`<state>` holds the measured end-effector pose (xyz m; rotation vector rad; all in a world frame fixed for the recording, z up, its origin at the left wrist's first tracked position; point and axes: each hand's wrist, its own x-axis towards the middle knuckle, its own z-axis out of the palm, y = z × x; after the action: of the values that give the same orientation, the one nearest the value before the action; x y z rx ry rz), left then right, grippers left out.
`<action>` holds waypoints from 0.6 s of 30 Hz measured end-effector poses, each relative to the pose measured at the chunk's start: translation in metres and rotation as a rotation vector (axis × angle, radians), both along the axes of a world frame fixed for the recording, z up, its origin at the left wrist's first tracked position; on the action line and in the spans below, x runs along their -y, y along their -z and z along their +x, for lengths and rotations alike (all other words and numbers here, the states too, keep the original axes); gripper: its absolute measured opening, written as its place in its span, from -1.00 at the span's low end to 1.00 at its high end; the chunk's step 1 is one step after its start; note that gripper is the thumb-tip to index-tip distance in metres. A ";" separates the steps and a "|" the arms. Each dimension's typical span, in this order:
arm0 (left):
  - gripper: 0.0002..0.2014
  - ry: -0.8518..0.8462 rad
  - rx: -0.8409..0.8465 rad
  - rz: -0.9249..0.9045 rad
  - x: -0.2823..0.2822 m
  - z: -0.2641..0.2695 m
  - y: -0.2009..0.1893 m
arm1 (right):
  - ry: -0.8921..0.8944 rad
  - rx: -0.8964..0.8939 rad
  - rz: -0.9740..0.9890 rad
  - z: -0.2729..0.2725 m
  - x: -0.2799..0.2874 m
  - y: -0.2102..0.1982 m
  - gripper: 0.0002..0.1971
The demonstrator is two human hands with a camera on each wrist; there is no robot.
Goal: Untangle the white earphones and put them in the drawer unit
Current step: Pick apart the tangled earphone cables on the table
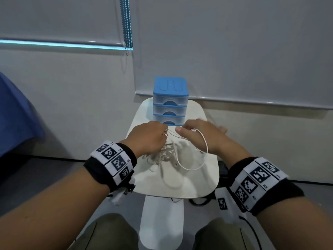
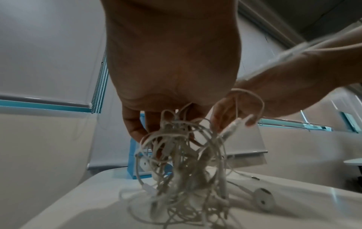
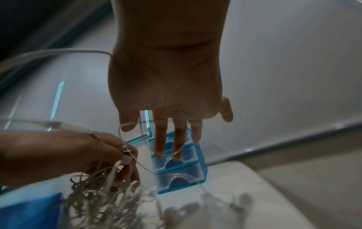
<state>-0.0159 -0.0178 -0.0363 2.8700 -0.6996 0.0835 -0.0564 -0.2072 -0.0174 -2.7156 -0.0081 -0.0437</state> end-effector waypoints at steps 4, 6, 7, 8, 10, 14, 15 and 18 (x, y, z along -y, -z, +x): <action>-0.82 -0.024 0.006 0.044 0.003 -0.004 0.000 | -0.063 -0.079 0.225 0.001 -0.016 0.009 -0.31; -0.83 -0.027 -0.022 0.046 0.003 -0.003 0.000 | -0.089 -0.066 0.284 -0.001 -0.019 0.003 -0.49; -0.85 -0.027 -0.037 0.042 0.002 -0.002 0.000 | -0.094 -0.045 0.301 -0.002 -0.019 -0.001 -0.54; -0.85 -0.032 -0.048 0.034 0.001 -0.001 0.000 | -0.106 -0.009 0.327 -0.003 -0.020 -0.007 -0.58; -0.82 -0.056 -0.075 0.009 0.000 0.001 0.000 | -0.134 0.101 0.462 -0.005 -0.021 -0.021 -0.63; -0.77 -0.084 -0.145 -0.038 -0.003 0.003 0.003 | -0.168 0.274 0.993 -0.017 -0.033 -0.059 -0.70; -0.75 -0.087 -0.160 -0.047 -0.003 0.004 0.004 | -0.195 0.318 1.100 -0.020 -0.034 -0.068 -0.71; -0.71 -0.103 -0.189 -0.091 -0.005 0.005 0.006 | -0.281 0.550 1.178 -0.022 -0.034 -0.087 -0.70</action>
<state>-0.0106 -0.0133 -0.0421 2.7781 -0.4983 -0.1368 -0.0780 -0.1731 0.0698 -1.4451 -0.3899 -0.5248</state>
